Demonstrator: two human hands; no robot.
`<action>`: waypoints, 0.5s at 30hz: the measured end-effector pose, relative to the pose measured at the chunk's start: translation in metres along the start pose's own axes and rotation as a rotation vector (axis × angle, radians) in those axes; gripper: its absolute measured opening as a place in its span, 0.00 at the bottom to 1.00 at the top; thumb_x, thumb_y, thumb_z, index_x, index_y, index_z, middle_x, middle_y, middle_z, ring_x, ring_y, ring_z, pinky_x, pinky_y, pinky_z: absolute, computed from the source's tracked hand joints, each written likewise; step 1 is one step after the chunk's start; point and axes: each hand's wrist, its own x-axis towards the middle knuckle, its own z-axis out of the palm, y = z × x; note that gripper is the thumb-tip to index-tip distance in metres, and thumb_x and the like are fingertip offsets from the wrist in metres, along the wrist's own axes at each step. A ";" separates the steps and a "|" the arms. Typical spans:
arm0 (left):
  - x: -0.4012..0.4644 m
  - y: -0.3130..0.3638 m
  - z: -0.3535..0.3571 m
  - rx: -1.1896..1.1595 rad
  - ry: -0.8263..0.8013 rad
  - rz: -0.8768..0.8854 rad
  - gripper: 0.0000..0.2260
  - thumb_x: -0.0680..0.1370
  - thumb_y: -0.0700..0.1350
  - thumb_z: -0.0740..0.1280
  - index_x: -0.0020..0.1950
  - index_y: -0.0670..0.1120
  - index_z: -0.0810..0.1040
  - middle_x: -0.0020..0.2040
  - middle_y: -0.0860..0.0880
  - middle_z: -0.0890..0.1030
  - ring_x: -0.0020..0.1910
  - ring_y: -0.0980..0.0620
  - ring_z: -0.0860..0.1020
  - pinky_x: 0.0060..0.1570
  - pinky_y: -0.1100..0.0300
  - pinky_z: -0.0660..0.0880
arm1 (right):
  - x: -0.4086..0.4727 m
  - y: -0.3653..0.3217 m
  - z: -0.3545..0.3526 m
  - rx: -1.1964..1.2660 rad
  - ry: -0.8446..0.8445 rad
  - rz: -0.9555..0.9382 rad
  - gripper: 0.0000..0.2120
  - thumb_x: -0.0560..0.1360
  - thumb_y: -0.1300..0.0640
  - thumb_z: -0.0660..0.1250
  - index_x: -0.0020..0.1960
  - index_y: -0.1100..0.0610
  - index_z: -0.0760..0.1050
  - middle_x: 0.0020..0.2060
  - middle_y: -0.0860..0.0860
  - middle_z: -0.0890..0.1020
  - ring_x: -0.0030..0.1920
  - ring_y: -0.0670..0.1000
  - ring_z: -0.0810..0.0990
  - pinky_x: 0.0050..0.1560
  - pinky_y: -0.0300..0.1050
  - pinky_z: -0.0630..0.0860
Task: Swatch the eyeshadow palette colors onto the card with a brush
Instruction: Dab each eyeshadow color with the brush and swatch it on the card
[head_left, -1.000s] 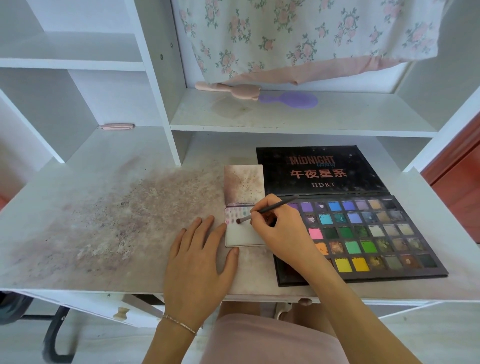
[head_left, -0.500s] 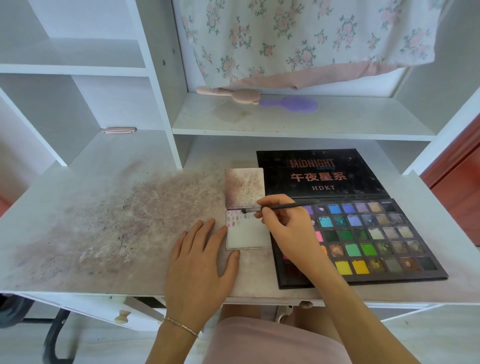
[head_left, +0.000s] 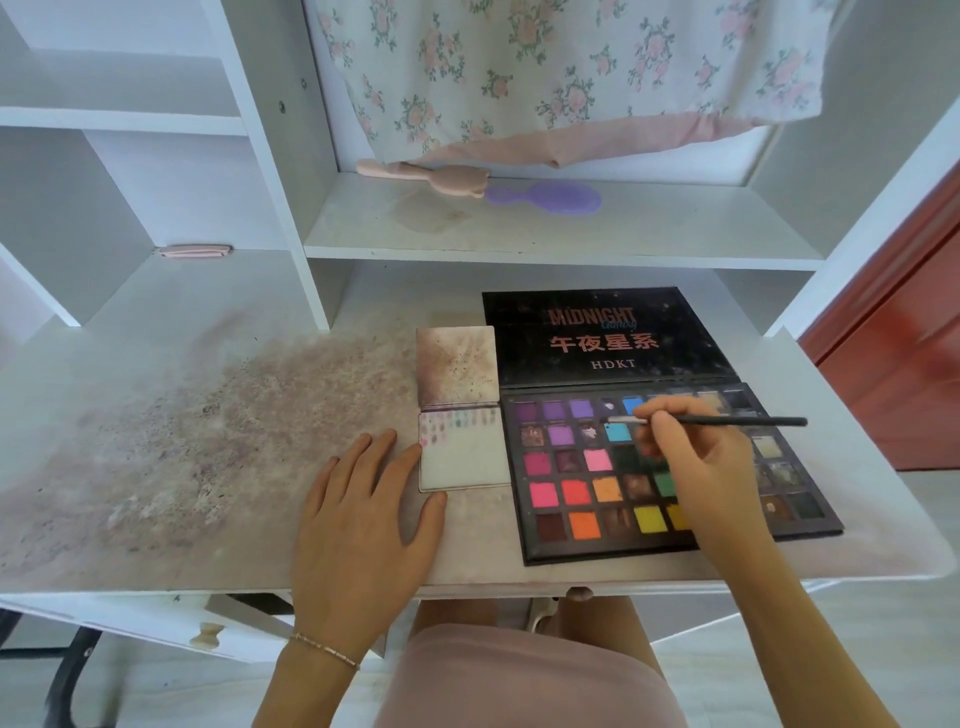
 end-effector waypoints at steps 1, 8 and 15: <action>0.000 0.000 0.000 -0.004 0.000 0.001 0.25 0.73 0.58 0.54 0.60 0.45 0.78 0.62 0.43 0.77 0.63 0.42 0.74 0.63 0.46 0.65 | 0.000 0.003 -0.005 -0.030 0.022 0.015 0.14 0.77 0.66 0.57 0.39 0.50 0.73 0.34 0.47 0.78 0.36 0.37 0.78 0.35 0.25 0.73; 0.000 0.001 0.000 -0.003 0.000 0.000 0.26 0.73 0.58 0.54 0.60 0.44 0.78 0.62 0.43 0.77 0.63 0.41 0.74 0.63 0.45 0.65 | -0.003 0.016 -0.020 -0.175 0.011 0.037 0.15 0.77 0.66 0.57 0.39 0.48 0.69 0.35 0.46 0.78 0.40 0.44 0.79 0.31 0.33 0.76; 0.000 0.001 -0.001 0.005 -0.006 0.001 0.26 0.73 0.59 0.54 0.61 0.44 0.78 0.62 0.42 0.77 0.63 0.41 0.74 0.63 0.44 0.64 | -0.002 0.020 -0.017 -0.309 -0.042 0.010 0.14 0.75 0.65 0.59 0.38 0.46 0.69 0.33 0.48 0.78 0.37 0.48 0.78 0.35 0.39 0.74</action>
